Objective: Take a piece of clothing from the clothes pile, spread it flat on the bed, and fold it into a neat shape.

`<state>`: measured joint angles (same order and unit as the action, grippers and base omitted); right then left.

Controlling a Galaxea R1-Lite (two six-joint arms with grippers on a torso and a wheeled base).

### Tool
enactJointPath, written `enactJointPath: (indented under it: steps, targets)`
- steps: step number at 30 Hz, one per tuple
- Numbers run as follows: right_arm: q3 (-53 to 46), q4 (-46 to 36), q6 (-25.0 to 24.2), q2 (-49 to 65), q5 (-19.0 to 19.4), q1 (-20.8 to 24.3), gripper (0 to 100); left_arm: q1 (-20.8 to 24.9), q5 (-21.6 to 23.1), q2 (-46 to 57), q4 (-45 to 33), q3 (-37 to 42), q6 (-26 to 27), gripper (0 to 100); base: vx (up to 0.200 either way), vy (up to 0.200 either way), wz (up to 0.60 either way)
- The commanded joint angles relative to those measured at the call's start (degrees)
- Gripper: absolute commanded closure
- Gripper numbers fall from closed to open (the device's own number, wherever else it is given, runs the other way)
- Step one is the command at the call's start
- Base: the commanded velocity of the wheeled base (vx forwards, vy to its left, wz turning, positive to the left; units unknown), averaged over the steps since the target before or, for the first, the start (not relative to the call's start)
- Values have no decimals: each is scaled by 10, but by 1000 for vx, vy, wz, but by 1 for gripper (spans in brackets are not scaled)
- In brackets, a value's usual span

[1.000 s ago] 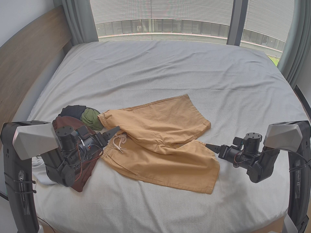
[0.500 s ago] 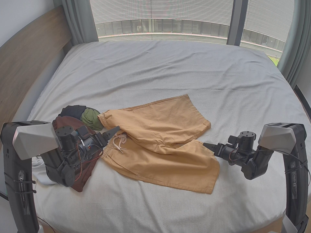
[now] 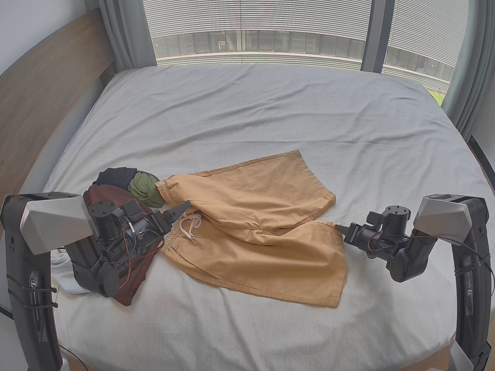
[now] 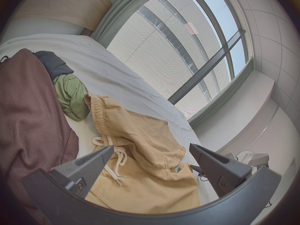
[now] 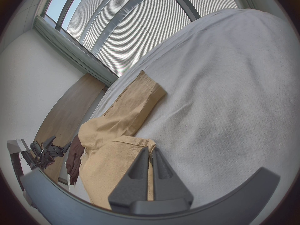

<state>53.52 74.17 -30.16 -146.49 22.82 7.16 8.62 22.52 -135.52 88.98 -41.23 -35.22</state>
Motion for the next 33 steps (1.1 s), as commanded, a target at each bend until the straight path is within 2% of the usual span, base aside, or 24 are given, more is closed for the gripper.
enactJointPath:
  steps: [1,12,19,23,24,29,33]
  targets:
    - [1,0,0,21,-1,-13,100,-1,0,-1,1,-1,1,0,0,0,0]
    - [13,-1,1,20,-2,-24,100,-2,-1,0,1,1,2,0,0,0,0]
    - [16,-1,3,17,-3,-23,100,-23,1,10,1,5,2,0,0,0,0]
    - [12,11,4,21,-6,-24,100,-33,8,47,0,44,-2,0,0,0,0]
    - [8,14,5,24,-10,-24,0,-33,9,54,0,54,-2,0,0,0,0]
    - [-17,41,5,44,-30,-25,0,-34,9,69,1,91,1,0,0,0,0]
    - [-71,84,5,78,-31,-36,0,-60,9,69,0,140,38,0,0,0,0]
